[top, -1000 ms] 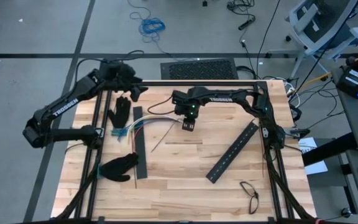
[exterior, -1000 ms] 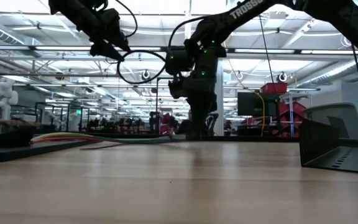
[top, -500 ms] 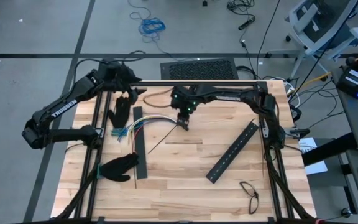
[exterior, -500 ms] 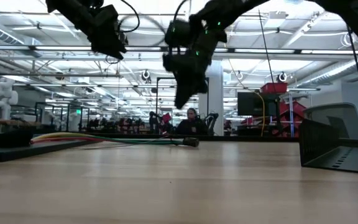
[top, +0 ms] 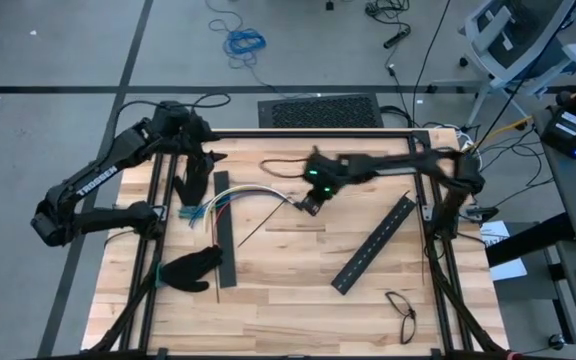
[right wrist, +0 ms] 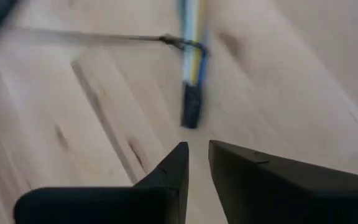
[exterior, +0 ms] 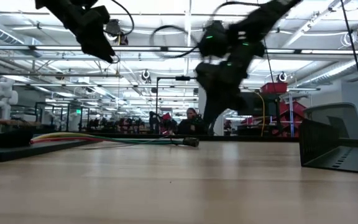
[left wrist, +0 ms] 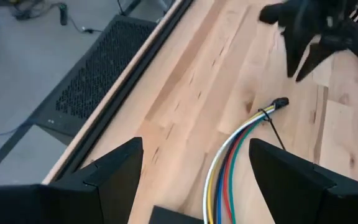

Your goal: Ziptie cables

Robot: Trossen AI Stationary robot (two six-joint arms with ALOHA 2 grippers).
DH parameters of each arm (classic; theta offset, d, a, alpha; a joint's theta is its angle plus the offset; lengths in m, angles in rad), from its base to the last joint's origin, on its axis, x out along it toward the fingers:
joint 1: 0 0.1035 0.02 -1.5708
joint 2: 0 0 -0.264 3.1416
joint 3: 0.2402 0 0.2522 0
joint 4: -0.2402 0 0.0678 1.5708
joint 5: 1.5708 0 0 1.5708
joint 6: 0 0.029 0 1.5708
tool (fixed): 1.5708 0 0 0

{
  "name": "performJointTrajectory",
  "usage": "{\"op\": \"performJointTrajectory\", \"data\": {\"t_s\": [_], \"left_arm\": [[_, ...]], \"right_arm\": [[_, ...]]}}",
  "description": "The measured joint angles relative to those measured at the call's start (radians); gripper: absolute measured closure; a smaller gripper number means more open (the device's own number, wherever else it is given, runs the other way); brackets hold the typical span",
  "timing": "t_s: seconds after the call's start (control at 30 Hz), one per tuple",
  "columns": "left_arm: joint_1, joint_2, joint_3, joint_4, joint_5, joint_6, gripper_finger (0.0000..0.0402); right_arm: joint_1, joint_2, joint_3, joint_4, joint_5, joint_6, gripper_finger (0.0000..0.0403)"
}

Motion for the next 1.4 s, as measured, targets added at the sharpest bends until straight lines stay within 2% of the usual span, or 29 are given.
{"op": "performJointTrajectory", "data": {"t_s": [0.07,0.13,0.2,0.37,0.63,0.73,1.4], "left_arm": [[0.012,-0.051,-0.042,0.061,-0.017,-0.027,0.0111],[0.016,-0.091,-0.082,0.119,-0.038,-0.072,0.0111],[0.016,-0.115,-0.114,0.176,-0.053,-0.105,0.0111],[0.005,-0.116,-0.148,0.203,-0.111,-0.174,0.0111],[0.004,-0.124,-0.163,0.188,-0.111,-0.212,0.0111],[0.004,-0.125,-0.163,0.19,-0.122,-0.212,0.0111],[0.004,-0.124,-0.163,0.198,-0.163,-0.21,0.0111]], "right_arm": [[-0.004,-0.09,-0.132,0.199,0.0,0.126,0.0345],[-0.004,-0.142,-0.185,0.317,0.021,0.145,0.0344],[-0.002,-0.133,-0.185,0.303,0.049,0.128,0.034],[-0.003,0.005,-0.115,0.3,0.161,0.025,0.0325],[0.008,0.116,0.047,0.237,0.103,-0.19,0.0288],[0.017,0.15,0.055,0.178,0.1,-0.283,0.0282],[0.015,0.174,0.093,0.24,0.111,-0.338,0.0298]]}}
